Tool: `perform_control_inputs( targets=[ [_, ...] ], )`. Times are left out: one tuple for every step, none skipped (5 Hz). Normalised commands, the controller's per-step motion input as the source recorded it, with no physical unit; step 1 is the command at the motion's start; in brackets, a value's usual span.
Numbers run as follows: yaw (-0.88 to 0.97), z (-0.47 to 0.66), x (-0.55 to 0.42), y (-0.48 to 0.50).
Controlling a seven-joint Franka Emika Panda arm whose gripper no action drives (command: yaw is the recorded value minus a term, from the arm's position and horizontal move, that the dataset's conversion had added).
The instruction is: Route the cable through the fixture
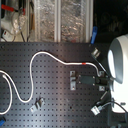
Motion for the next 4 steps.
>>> perform_control_inputs(
  targets=[
    [0.00, 0.18, -0.271, 0.003],
    [0.00, 0.18, -0.245, 0.087],
    [0.00, 0.17, -0.191, 0.089],
    [0.00, 0.11, -0.112, 0.104]
  ],
)
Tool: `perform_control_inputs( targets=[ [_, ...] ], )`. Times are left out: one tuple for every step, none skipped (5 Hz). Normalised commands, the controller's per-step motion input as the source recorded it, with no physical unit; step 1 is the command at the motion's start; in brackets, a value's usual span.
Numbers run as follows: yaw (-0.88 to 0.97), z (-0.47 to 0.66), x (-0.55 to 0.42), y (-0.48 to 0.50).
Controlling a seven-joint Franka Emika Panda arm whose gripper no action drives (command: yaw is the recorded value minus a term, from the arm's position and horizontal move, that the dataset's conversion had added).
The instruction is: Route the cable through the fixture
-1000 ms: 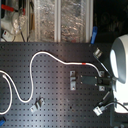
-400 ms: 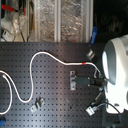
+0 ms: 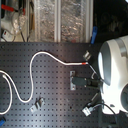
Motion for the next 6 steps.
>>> perform_control_inputs(
  targets=[
    [0.00, 0.20, -0.123, 0.206],
    [0.00, 0.19, -0.120, 0.183],
    [0.00, 0.16, -0.109, 0.166],
    [0.00, 0.15, -0.111, 0.121],
    [0.00, 0.19, -0.116, 0.083],
    [0.00, 0.18, -0.107, 0.069]
  ],
)
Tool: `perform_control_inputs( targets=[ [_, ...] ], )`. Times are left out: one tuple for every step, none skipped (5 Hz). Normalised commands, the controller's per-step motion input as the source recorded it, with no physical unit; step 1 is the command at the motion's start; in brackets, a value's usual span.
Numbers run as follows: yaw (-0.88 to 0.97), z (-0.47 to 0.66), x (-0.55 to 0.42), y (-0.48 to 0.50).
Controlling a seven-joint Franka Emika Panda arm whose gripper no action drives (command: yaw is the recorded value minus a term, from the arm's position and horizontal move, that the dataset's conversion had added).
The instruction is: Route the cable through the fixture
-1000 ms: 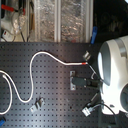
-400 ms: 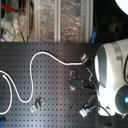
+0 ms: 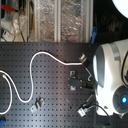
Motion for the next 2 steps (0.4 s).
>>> perform_control_inputs(
  targets=[
    [0.00, 0.19, -0.109, 0.075],
    [0.00, 0.23, -0.120, 0.114]
  ],
)
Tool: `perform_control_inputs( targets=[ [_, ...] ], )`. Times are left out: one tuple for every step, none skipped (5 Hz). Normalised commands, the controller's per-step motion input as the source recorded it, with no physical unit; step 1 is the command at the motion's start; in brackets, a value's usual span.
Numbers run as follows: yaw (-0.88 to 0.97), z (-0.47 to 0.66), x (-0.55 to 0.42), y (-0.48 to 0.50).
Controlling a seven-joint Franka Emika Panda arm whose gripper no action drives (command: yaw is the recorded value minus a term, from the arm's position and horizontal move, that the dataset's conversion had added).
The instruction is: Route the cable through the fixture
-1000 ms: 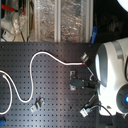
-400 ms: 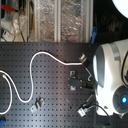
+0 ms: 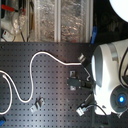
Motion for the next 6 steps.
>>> perform_control_inputs(
  targets=[
    [0.00, 0.23, -0.122, 0.132],
    [0.00, 0.24, -0.107, 0.167],
    [-0.03, 0.19, -0.008, 0.127],
    [-0.14, 0.10, 0.066, 0.002],
    [-0.29, 0.17, 0.249, 0.006],
    [-0.27, 0.14, 0.296, -0.038]
  ],
)
